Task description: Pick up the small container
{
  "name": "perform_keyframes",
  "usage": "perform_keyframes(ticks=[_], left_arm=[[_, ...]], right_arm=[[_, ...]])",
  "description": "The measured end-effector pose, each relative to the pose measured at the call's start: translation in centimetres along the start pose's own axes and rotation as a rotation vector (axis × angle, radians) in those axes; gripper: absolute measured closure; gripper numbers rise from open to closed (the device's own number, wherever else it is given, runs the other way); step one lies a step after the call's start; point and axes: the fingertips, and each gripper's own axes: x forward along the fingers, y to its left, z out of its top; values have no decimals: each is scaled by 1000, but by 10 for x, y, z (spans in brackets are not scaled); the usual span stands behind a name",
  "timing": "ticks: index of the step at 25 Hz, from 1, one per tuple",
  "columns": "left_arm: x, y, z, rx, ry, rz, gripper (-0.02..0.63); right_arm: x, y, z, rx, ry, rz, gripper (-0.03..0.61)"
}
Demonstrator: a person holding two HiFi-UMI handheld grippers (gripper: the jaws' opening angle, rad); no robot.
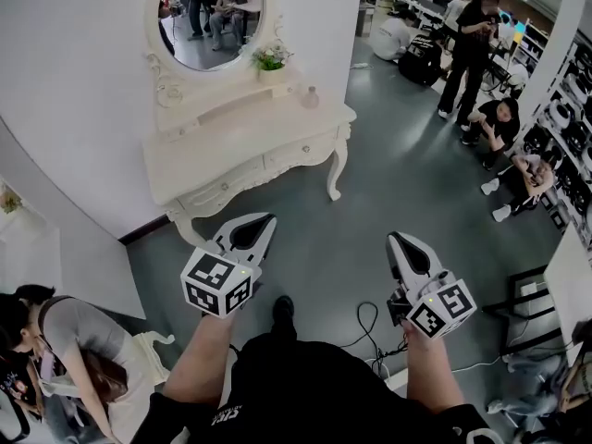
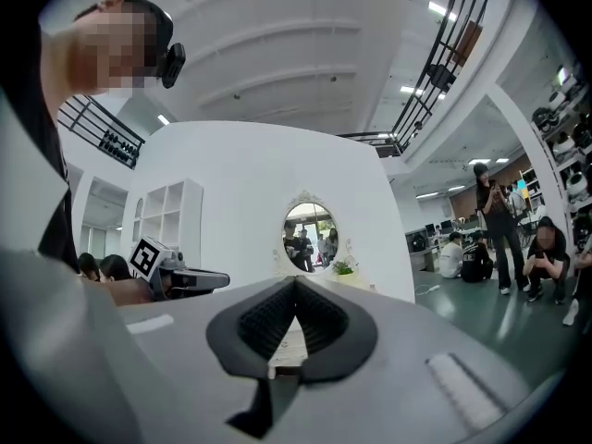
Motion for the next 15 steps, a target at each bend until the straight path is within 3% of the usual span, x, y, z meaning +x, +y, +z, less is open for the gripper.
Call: perform_keyframes(ticks=[15], left_arm=[[122,148,26,-8,11,-70,609]], right_arm=[[181,-74,2,12,34,-34,568]])
